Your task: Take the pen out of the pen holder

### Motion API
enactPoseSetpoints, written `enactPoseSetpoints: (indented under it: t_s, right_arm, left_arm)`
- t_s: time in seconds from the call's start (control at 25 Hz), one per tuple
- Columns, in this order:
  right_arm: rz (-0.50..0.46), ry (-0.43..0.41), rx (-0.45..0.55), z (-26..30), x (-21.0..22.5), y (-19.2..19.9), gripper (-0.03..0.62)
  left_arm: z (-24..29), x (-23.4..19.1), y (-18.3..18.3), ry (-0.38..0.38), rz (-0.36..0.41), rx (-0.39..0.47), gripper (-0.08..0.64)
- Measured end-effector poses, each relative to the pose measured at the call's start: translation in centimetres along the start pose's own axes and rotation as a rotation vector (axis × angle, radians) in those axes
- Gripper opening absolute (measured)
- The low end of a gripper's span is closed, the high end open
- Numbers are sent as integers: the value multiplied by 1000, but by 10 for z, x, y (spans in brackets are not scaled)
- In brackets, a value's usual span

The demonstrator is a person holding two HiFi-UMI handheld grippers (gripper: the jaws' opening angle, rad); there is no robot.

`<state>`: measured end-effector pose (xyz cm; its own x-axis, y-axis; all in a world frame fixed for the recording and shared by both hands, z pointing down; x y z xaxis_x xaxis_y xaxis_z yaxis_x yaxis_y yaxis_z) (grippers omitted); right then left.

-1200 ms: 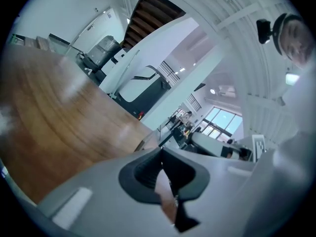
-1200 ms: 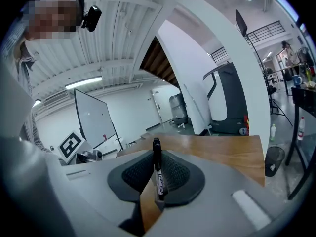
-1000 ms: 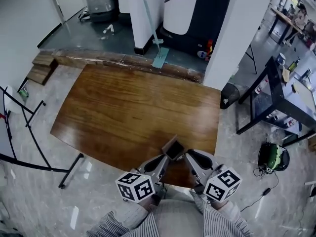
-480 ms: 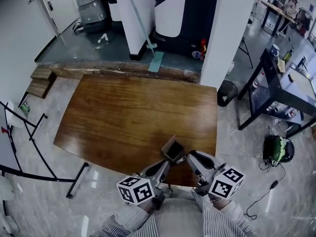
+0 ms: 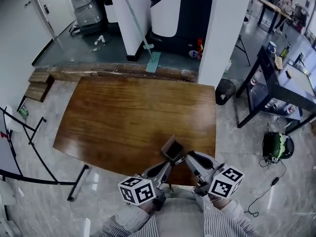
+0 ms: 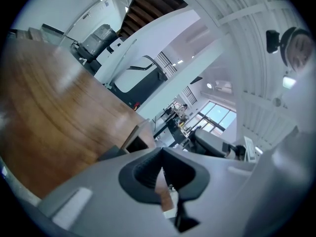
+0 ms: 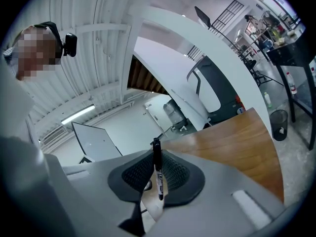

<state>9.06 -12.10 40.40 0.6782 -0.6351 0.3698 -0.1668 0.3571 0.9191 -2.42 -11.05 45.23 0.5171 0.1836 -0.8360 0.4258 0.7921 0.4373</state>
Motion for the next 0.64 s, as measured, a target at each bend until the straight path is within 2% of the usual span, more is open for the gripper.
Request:
enactPoseSetpoints:
  t_s: [0.64]
  right_arm:
    - [7,6,-8,4,0,1,46]
  left_arm:
    - [-1,-2,0,-6,10,-15,8]
Point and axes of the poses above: the fingertips, and each gripper's own axes: z forward along the fingers, x to its right, y out of its underside, the point moved 3 cm from there along -z, backward along the fingers, and after that the axes turned 15 degrees about -z, right-handed, at the moved point
